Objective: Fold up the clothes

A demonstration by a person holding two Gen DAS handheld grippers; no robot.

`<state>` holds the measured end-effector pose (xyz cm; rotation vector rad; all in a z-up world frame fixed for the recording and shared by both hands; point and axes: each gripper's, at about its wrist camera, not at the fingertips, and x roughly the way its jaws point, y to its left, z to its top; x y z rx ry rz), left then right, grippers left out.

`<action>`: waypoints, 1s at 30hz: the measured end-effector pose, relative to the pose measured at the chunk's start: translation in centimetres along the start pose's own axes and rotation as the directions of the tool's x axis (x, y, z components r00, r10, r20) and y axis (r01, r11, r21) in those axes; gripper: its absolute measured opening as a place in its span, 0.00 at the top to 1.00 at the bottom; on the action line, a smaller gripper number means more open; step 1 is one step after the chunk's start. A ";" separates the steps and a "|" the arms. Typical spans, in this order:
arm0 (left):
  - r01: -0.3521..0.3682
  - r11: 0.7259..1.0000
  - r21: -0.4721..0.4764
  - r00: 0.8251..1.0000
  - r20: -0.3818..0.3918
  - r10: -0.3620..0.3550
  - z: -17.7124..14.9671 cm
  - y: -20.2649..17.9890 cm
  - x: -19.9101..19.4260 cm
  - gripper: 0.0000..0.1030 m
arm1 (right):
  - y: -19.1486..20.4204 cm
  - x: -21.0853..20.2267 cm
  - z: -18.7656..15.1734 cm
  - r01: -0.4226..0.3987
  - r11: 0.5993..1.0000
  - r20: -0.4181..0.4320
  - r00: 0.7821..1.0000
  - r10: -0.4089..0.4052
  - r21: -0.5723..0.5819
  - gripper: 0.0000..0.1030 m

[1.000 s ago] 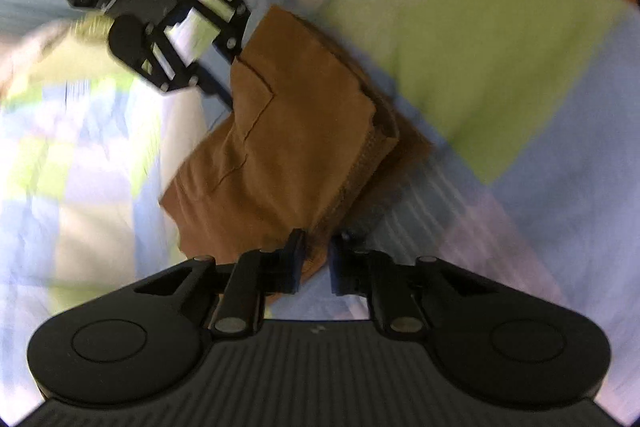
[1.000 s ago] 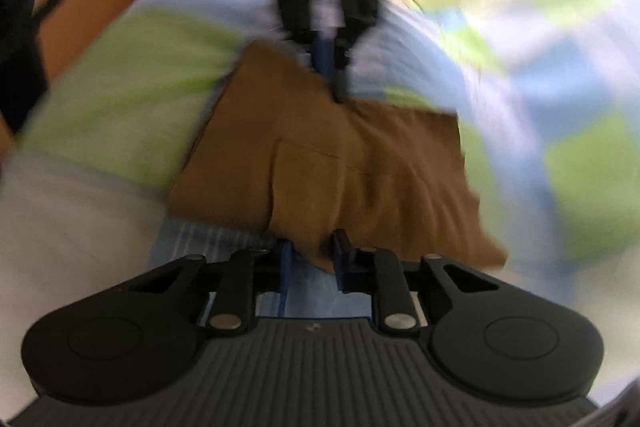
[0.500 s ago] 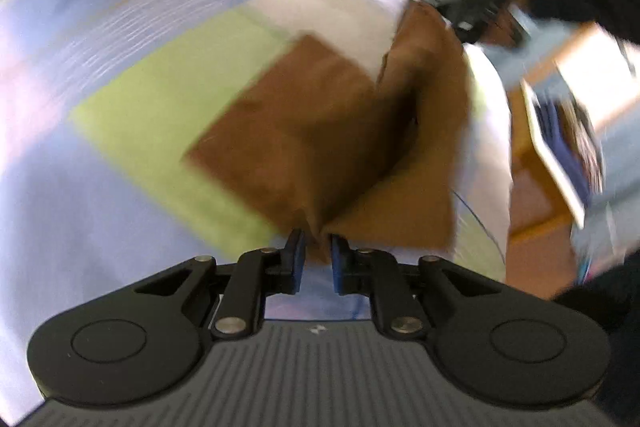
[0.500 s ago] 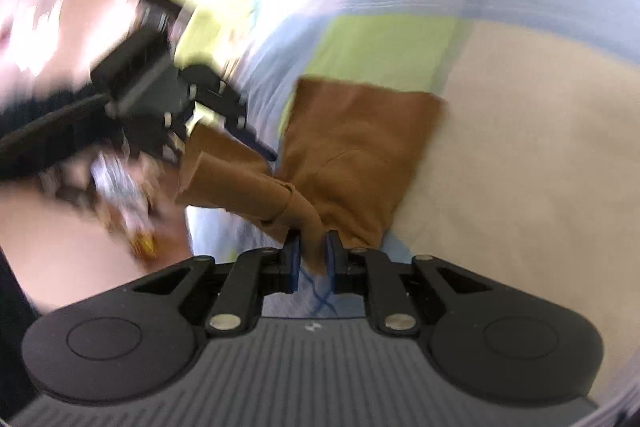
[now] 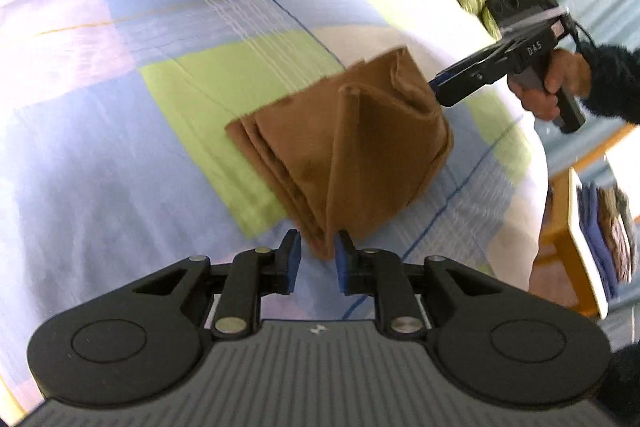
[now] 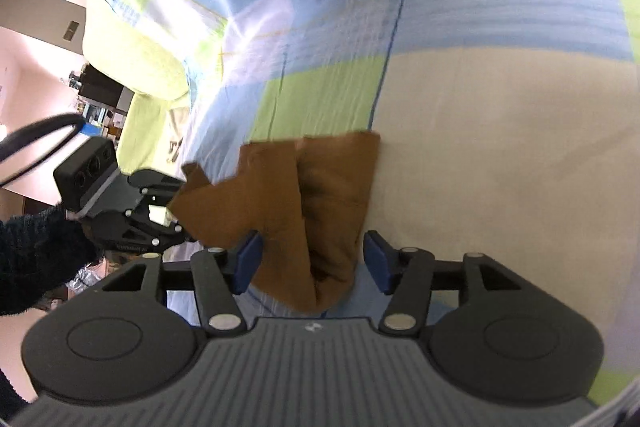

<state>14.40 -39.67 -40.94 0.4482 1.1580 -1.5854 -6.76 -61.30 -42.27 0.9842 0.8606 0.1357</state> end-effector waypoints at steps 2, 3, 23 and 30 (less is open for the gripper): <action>-0.005 1.000 -0.002 1.000 0.030 0.005 -0.1 -0.5 -0.4 0.76 | 0.0 -0.4 0.5 -0.009 1.000 0.021 1.000 0.009 -0.021 0.48; -0.008 1.000 -0.002 0.999 0.042 0.008 0.1 -0.8 -0.5 0.71 | 0.2 -0.2 0.6 -0.014 0.998 0.008 1.000 0.015 -0.061 0.48; -0.186 0.980 -0.067 0.972 0.132 0.194 -0.3 -2.7 1.4 0.69 | -0.4 -1.7 0.7 -0.012 0.999 0.168 0.986 0.020 -0.047 0.48; -0.190 0.979 -0.073 0.971 0.136 0.199 0.0 -3.0 1.8 0.69 | 0.8 0.8 1.5 0.026 0.988 0.106 0.994 -0.010 -0.154 0.89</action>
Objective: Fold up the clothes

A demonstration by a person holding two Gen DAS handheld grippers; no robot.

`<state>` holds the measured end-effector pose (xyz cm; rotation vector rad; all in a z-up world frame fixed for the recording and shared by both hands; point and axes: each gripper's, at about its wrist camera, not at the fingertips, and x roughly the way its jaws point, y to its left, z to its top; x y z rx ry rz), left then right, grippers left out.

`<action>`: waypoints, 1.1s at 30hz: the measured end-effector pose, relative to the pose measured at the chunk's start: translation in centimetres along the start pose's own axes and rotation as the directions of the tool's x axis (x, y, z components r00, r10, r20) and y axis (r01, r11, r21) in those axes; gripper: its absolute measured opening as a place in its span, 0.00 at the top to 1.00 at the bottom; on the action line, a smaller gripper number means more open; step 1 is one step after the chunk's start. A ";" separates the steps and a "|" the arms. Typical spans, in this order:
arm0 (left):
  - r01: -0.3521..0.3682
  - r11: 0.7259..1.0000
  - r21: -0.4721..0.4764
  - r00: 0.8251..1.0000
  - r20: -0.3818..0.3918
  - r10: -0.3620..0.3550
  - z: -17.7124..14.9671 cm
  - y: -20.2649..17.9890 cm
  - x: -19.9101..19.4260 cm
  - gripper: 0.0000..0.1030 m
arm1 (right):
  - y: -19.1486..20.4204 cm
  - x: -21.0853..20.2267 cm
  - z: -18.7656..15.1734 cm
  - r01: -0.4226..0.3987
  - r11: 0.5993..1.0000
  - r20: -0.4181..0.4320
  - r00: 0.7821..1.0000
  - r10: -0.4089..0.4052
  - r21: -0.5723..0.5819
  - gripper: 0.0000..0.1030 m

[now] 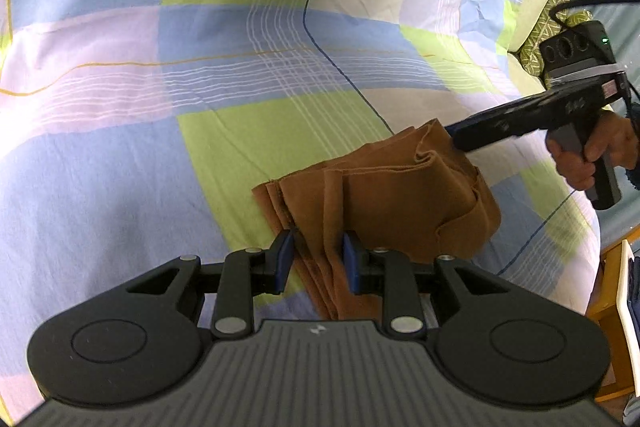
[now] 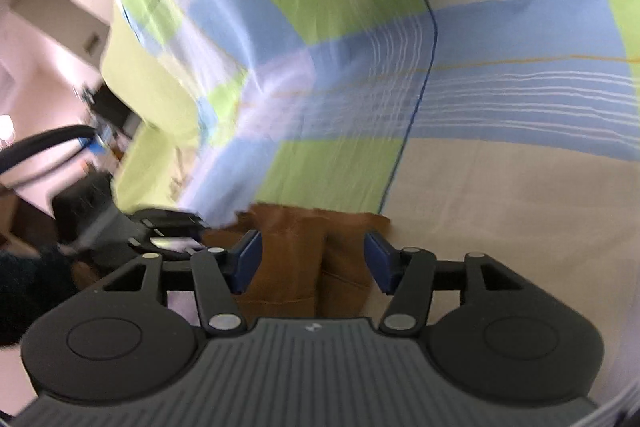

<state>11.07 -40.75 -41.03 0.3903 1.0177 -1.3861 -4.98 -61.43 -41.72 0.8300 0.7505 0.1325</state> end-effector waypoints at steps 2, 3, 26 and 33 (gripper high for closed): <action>-0.008 1.000 0.003 1.000 0.006 0.008 -0.1 -0.2 0.1 0.69 | 0.4 0.2 0.0 0.005 0.999 -0.002 1.000 -0.006 -0.049 0.97; -0.012 1.000 0.000 1.000 0.009 0.012 -0.1 -0.2 0.1 0.69 | 0.7 0.0 0.0 0.009 0.998 0.009 1.000 -0.008 -0.067 0.97; 0.027 0.989 0.148 1.000 -0.005 -0.026 3.3 -0.8 1.6 0.97 | -1.3 0.4 -1.7 0.137 0.978 0.055 0.988 -0.148 0.158 0.96; -0.117 0.991 0.071 0.991 0.078 0.112 1.5 -0.8 0.8 1.00 | 0.1 -0.4 -1.7 0.156 0.984 0.124 0.978 -0.166 0.084 0.97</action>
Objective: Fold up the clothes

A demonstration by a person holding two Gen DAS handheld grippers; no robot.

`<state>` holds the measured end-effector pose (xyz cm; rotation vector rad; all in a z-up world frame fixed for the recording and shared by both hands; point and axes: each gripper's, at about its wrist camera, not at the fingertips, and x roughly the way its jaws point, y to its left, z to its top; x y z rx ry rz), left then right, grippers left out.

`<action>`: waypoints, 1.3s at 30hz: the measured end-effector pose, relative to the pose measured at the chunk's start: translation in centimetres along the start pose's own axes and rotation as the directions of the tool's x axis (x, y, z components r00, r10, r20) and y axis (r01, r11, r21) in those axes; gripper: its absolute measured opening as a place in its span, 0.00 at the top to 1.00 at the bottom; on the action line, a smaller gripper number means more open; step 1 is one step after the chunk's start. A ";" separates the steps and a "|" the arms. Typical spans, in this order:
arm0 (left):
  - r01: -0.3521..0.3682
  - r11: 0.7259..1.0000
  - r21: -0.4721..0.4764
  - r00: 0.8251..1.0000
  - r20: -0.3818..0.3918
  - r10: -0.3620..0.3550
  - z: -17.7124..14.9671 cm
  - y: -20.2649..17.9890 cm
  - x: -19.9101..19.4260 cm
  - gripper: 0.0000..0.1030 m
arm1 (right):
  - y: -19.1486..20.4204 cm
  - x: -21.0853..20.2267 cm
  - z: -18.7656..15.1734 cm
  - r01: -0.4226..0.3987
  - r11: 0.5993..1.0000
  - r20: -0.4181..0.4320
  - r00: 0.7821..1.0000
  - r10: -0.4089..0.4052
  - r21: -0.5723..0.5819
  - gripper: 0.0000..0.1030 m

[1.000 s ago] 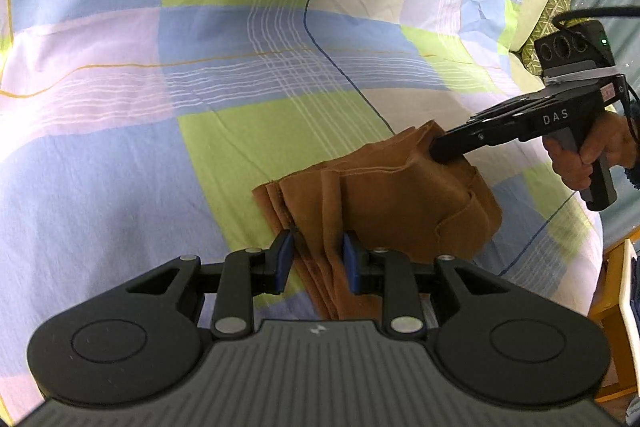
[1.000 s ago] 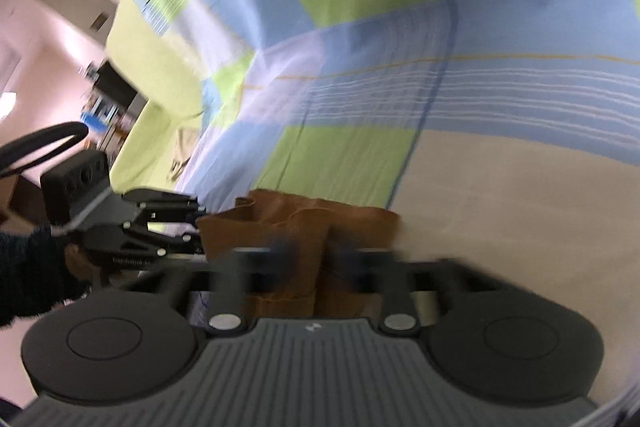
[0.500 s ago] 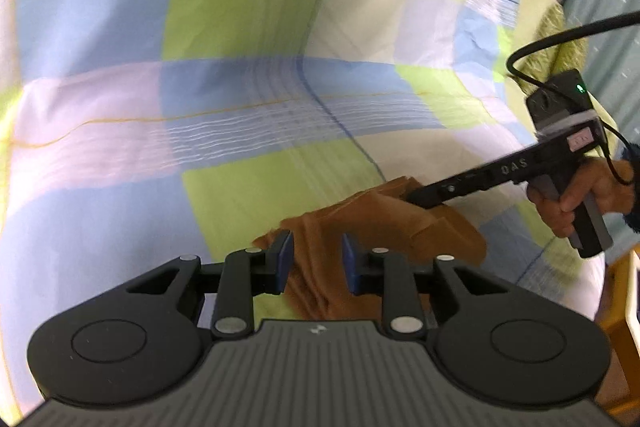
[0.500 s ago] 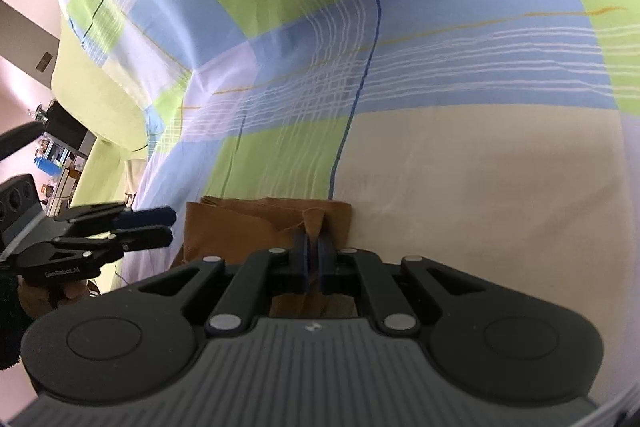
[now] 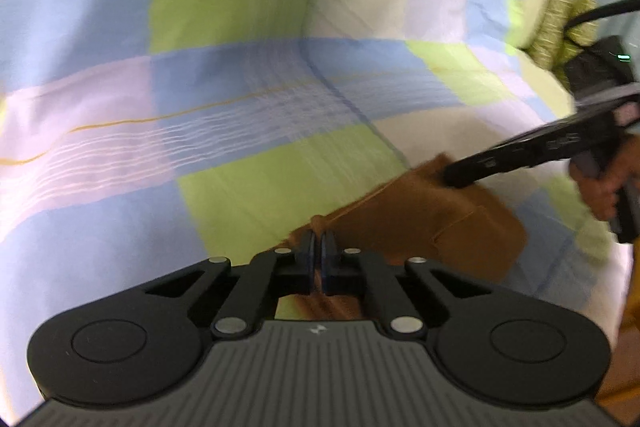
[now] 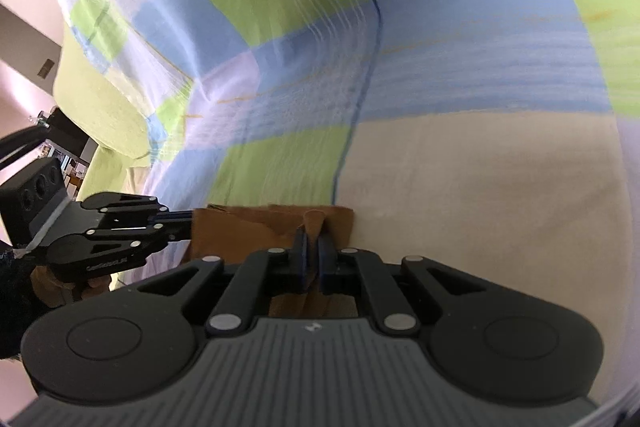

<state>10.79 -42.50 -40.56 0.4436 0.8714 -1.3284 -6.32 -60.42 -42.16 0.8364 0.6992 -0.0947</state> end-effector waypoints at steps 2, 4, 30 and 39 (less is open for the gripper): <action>-0.042 0.999 -0.030 0.999 0.019 0.042 -0.9 -0.3 -0.1 1.00 | 0.2 -0.1 -0.1 0.008 1.000 0.018 1.000 -0.008 -0.002 0.98; -0.090 0.995 -0.044 0.995 0.049 0.092 -1.6 -1.0 -0.2 1.00 | 0.3 0.2 -0.3 0.034 0.999 0.027 0.999 -0.033 -0.019 0.98; -0.256 0.967 -0.005 0.966 0.043 0.256 -2.5 -3.1 0.5 0.99 | 4.0 2.4 -1.2 0.255 0.960 0.028 0.967 -0.254 -0.114 1.00; -0.262 0.965 -0.014 0.964 0.030 0.262 -2.6 -3.2 0.5 1.00 | 5.6 2.3 3.2 0.091 0.826 -0.113 0.976 -0.184 -0.555 0.87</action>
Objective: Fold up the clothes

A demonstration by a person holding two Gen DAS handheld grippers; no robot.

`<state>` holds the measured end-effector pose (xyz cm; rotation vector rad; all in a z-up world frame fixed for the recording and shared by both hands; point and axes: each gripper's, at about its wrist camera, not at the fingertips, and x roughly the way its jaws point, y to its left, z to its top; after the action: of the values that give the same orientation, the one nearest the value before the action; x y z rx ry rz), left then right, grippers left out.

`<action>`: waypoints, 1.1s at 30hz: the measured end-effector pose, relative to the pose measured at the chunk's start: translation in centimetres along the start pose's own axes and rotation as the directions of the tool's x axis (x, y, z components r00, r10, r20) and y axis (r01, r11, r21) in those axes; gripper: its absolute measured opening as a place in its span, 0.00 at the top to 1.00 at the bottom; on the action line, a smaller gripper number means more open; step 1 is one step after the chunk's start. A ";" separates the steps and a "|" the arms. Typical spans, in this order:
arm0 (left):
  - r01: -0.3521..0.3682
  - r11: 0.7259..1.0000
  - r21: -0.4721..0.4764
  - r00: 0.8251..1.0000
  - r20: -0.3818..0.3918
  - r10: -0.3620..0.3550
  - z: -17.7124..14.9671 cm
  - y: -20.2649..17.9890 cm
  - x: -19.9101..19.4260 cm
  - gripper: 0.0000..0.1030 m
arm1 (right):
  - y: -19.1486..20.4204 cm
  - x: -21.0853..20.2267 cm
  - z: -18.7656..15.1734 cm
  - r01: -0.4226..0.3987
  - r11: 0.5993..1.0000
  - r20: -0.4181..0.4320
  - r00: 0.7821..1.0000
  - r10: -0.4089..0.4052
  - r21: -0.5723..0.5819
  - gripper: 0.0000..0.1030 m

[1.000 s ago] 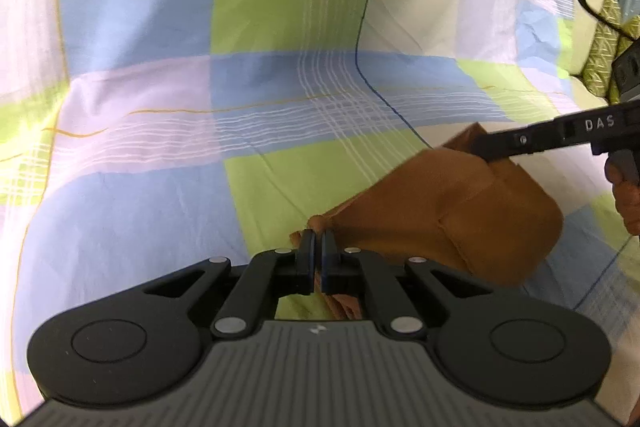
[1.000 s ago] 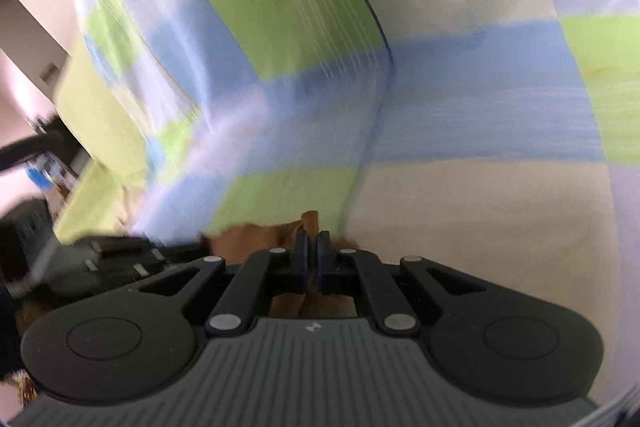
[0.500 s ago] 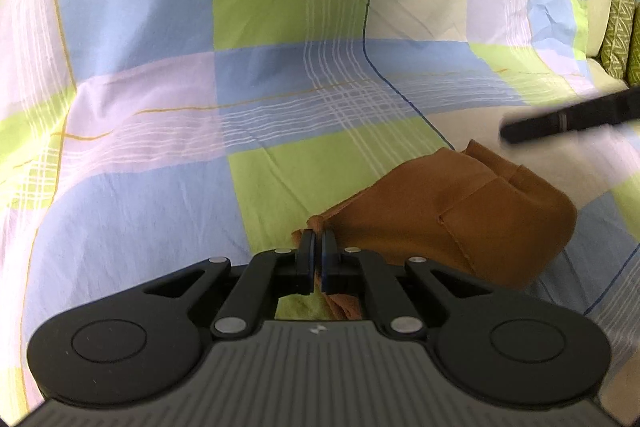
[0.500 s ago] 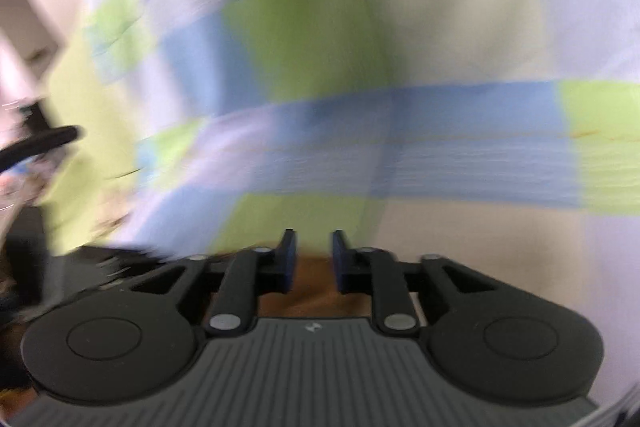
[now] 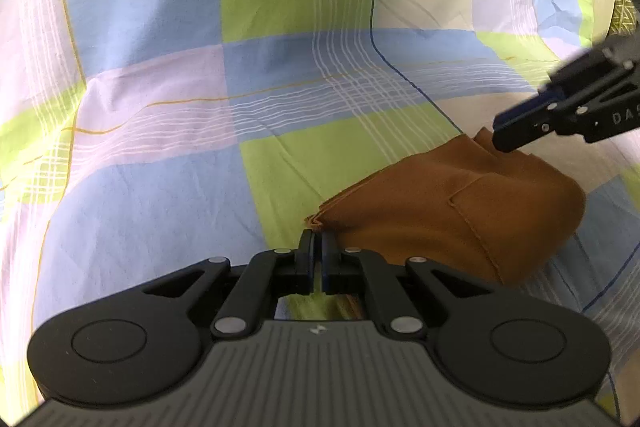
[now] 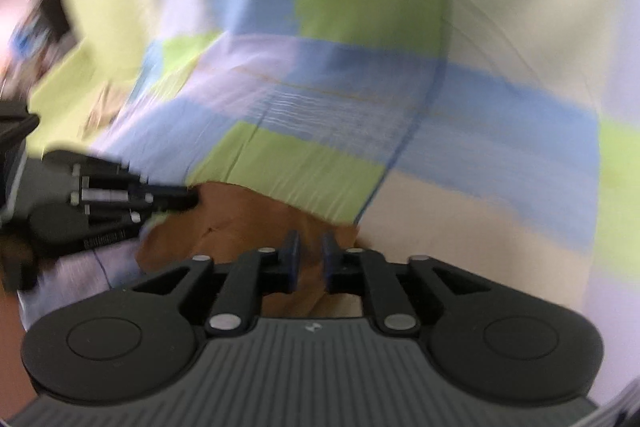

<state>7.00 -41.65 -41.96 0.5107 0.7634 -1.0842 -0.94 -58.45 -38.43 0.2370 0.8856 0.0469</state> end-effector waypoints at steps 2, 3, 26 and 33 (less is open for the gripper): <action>-0.004 1.000 0.003 1.000 0.006 0.004 -0.1 0.0 0.0 1.00 | -0.2 -0.1 1.2 -0.033 0.991 -0.054 0.998 0.026 -0.128 0.86; -0.007 1.000 0.005 1.000 0.008 0.007 -0.2 -0.1 0.0 1.00 | -0.4 -0.1 1.8 -0.056 0.981 -0.083 0.996 0.040 -0.188 0.86; -0.096 0.995 0.006 0.995 -0.018 0.096 0.2 -1.1 0.4 1.00 | -1.4 2.9 5.0 -0.457 0.679 -0.374 0.885 0.278 -0.574 0.99; -0.116 0.993 0.031 0.993 -0.023 0.117 0.3 -1.3 0.5 1.00 | -2.6 3.9 2.4 -0.343 0.843 -0.266 0.931 0.248 -0.414 0.98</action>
<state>5.98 -42.70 -42.21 0.5876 0.7309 -0.9837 3.19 -60.89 -40.49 -0.0767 1.0082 0.5755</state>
